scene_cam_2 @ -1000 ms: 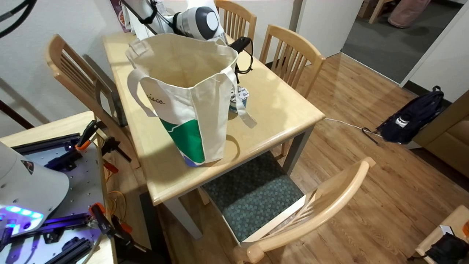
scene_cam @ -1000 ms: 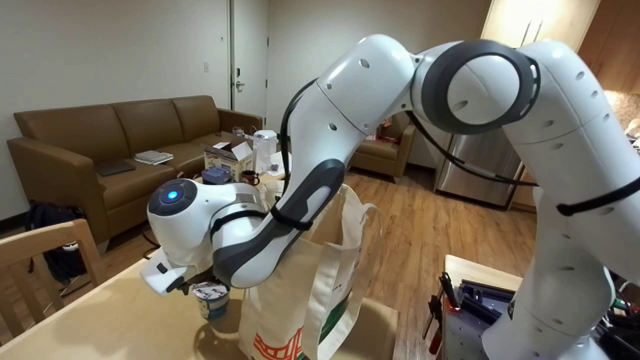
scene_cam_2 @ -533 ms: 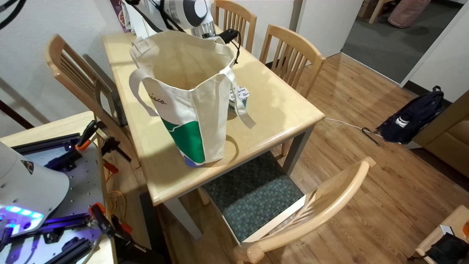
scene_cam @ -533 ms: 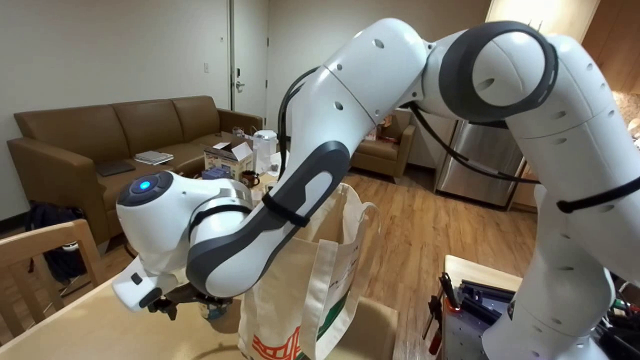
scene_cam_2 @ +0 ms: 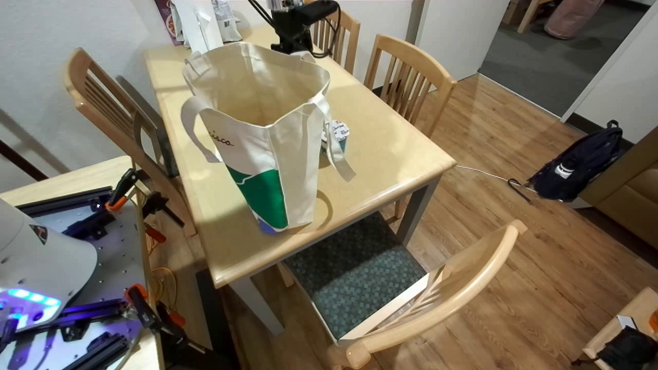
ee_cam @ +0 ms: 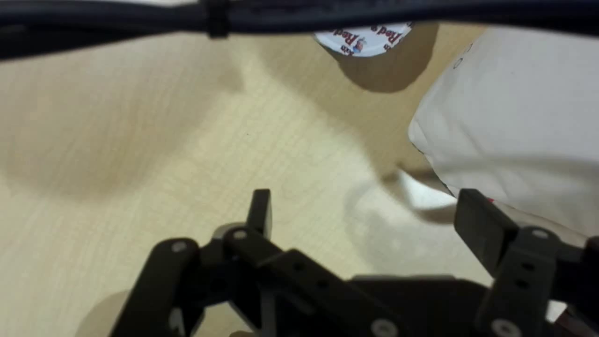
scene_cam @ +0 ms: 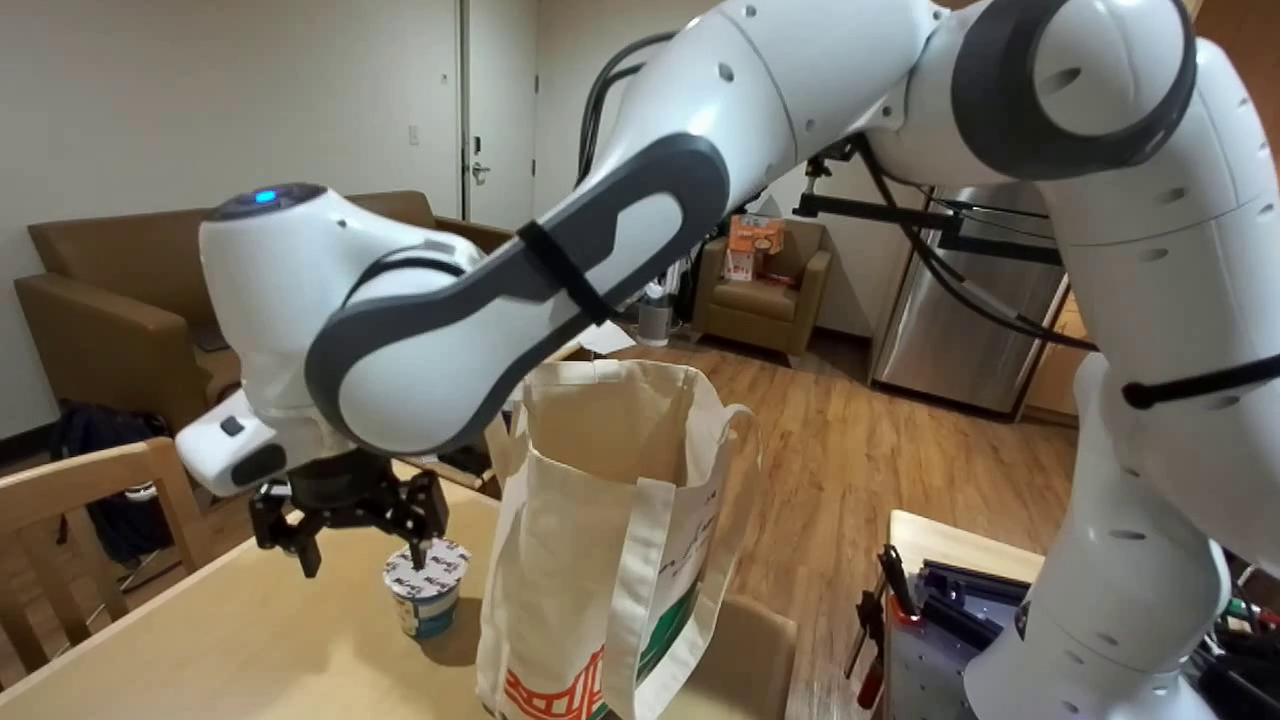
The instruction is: Move the yogurt to the right side of the table
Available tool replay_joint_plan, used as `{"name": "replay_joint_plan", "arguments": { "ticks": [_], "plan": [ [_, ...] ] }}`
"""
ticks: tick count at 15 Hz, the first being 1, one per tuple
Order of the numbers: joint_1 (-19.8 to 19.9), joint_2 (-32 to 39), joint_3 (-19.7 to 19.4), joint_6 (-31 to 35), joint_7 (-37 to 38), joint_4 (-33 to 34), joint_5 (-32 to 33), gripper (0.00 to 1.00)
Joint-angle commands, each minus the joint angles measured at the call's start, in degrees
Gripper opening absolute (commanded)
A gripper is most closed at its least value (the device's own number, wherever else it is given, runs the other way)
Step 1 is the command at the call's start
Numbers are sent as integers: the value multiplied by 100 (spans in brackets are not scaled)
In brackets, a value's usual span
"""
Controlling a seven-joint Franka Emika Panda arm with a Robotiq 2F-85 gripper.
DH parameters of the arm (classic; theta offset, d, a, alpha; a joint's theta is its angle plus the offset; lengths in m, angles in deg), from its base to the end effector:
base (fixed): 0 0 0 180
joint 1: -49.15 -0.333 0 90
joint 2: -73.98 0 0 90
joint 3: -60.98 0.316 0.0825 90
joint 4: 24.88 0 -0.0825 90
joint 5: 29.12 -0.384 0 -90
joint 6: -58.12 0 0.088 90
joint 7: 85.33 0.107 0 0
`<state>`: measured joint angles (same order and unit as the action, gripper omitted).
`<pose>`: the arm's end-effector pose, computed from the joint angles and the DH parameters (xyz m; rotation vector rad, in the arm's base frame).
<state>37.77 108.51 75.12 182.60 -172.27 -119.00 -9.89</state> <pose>0.6277 0.2637 0.2683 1.4873 2.6606 -0.1637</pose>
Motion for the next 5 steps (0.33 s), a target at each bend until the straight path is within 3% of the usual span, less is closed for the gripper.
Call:
{"name": "replay_joint_plan", "arguments": {
  "ticks": [1, 3, 4, 5],
  "plan": [
    [70, -725, 112, -105, -327, -225, -273, 100],
    [-24, -1202, 137, 35, -346, -404, -183, 100],
    [-95, -645, 2, -65, -156, 8, -137, 100],
    [-116, -831, 38, -68, -164, -27, -136, 100]
  ]
}}
